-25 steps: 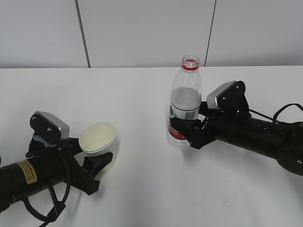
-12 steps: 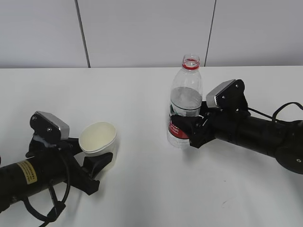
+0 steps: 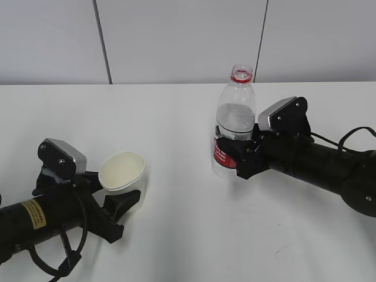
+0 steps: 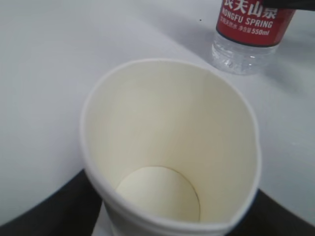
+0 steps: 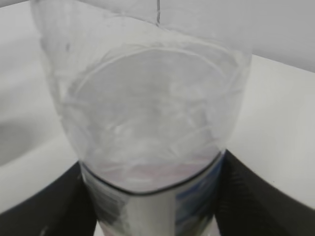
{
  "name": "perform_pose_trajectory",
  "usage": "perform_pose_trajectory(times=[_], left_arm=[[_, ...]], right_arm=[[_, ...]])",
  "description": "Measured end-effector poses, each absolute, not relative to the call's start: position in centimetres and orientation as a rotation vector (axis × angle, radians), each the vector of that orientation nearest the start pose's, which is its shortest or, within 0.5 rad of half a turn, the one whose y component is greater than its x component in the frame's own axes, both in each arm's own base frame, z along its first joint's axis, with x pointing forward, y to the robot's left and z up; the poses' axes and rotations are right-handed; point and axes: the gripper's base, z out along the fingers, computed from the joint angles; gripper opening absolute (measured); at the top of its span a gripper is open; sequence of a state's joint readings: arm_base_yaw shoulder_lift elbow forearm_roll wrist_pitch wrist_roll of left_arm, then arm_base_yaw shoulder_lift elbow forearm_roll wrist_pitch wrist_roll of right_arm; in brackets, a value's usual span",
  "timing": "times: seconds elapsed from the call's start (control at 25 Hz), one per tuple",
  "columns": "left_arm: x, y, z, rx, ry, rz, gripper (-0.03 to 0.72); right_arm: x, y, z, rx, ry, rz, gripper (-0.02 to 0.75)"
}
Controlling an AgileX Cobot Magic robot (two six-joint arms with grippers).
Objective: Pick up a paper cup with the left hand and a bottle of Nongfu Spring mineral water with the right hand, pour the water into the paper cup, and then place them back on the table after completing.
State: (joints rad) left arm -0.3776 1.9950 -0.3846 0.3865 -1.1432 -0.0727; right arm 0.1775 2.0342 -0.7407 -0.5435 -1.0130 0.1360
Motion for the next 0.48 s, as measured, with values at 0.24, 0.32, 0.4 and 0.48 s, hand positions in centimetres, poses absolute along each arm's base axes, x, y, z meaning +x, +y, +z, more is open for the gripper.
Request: perform_pose_trajectory(times=[0.24,0.32,0.4,0.48], left_arm=[[23.2,-13.0,9.2,0.735,1.817,-0.556,0.439],[23.2,-13.1,10.1,0.742,1.790,-0.572,0.439],[23.4,-13.3,10.9,0.746,1.794,-0.579,0.438],[23.6,-13.4,11.5,0.773,1.812,-0.581,0.438]], right_arm=[[34.0,10.4,11.2,-0.693,1.686,0.404,0.430],[34.5,10.7,11.5,-0.751,1.658,0.398,0.428],[35.0,11.0,11.8,-0.803,1.632,0.396,0.424],[35.6,11.4,12.4,-0.849,1.589,0.392,0.422]])
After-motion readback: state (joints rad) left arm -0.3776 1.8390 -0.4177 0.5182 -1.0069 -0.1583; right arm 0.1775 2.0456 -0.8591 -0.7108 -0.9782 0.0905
